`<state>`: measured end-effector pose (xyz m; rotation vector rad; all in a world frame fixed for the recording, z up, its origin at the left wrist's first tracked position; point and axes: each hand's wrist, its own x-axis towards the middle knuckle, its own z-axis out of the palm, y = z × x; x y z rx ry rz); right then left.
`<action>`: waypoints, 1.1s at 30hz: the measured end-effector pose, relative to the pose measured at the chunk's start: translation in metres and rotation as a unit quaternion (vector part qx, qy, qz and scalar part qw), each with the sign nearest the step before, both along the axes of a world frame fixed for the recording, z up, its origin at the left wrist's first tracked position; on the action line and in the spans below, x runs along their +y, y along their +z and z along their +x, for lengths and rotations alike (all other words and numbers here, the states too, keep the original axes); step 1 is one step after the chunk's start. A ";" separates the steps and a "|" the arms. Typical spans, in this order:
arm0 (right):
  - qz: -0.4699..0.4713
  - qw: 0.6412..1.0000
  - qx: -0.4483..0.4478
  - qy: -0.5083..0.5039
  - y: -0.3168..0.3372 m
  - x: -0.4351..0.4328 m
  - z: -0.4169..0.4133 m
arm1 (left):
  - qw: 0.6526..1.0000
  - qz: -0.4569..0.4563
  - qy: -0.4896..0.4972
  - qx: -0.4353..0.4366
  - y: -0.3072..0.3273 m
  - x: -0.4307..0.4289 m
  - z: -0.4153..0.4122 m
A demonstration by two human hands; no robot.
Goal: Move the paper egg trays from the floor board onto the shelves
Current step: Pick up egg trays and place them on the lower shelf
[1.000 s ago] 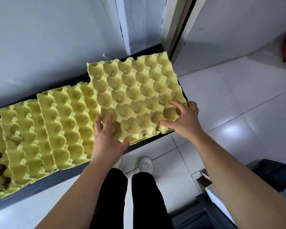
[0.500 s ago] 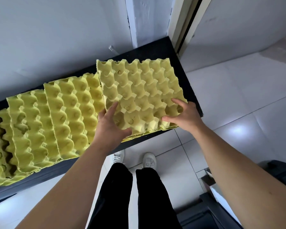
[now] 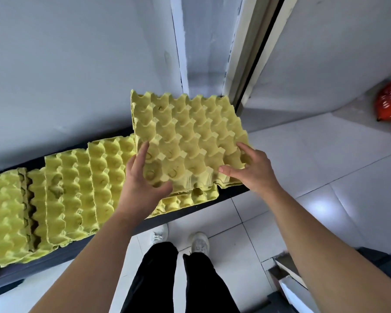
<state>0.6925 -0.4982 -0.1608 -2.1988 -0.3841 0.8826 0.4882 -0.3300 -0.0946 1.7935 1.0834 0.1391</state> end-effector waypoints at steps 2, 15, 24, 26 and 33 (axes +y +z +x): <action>0.006 1.000 -0.019 0.018 0.027 0.004 -0.008 | 1.000 0.006 0.000 0.007 0.022 0.001 -0.013; 0.041 0.978 -0.126 0.162 0.170 0.095 -0.122 | 0.992 0.081 0.093 0.041 0.134 0.041 -0.170; 0.060 0.934 -0.205 0.286 0.233 0.180 -0.257 | 0.970 0.083 0.226 -0.020 0.183 0.064 -0.326; 0.065 0.926 -0.210 0.308 0.244 0.198 -0.299 | 0.964 0.093 0.248 -0.032 0.192 0.069 -0.369; 0.111 0.893 -0.237 0.366 0.272 0.255 -0.450 | 0.942 0.143 0.300 -0.049 0.235 0.083 -0.527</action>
